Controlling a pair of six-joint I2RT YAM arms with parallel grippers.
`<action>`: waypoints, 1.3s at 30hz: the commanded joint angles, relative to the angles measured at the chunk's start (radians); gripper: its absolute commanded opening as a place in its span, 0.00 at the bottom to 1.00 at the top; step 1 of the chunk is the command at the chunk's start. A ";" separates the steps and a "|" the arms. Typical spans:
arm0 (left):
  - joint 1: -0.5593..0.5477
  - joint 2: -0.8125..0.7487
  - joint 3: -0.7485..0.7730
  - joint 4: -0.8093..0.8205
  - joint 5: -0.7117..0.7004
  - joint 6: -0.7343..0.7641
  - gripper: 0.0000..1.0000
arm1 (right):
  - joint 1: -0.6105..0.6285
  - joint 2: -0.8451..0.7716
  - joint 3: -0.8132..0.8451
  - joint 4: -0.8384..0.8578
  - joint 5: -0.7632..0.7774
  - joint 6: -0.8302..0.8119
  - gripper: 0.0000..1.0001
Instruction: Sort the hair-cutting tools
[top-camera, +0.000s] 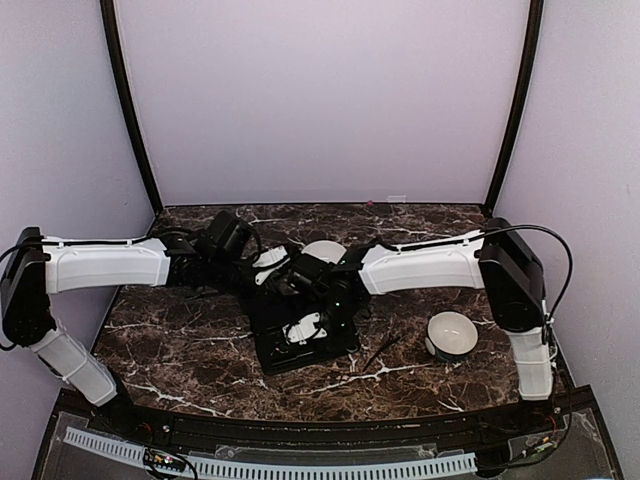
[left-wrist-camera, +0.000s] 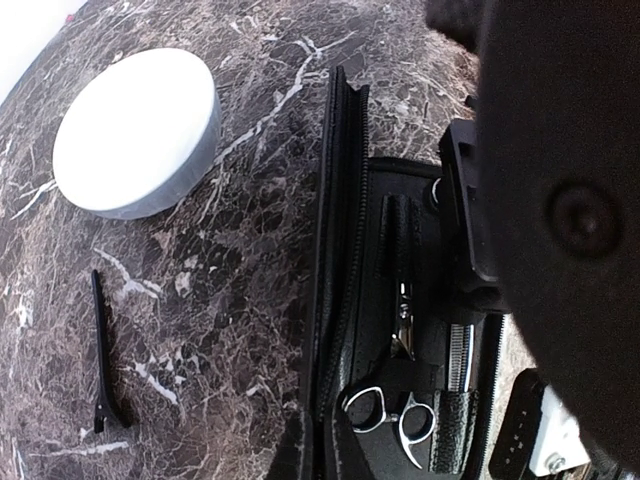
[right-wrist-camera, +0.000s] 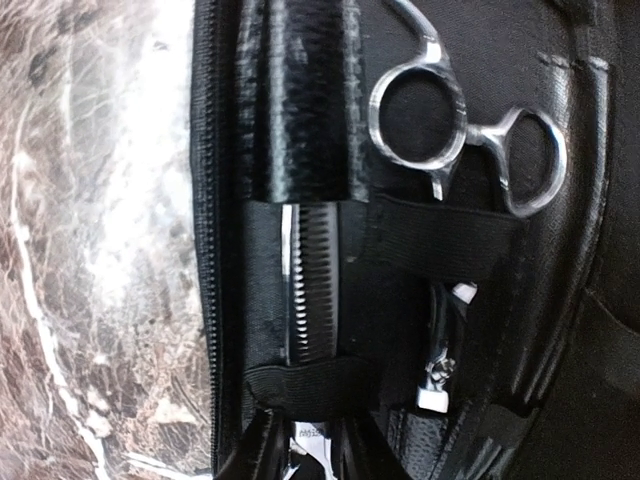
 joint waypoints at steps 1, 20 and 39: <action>-0.028 0.016 0.019 -0.030 0.058 0.022 0.00 | 0.026 -0.074 -0.053 0.084 0.007 0.037 0.24; -0.028 0.036 0.028 -0.048 0.051 0.025 0.00 | -0.051 -0.088 -0.100 0.029 -0.027 0.041 0.30; -0.028 0.048 0.035 -0.058 0.052 0.027 0.00 | -0.061 0.007 -0.067 -0.007 -0.035 0.067 0.15</action>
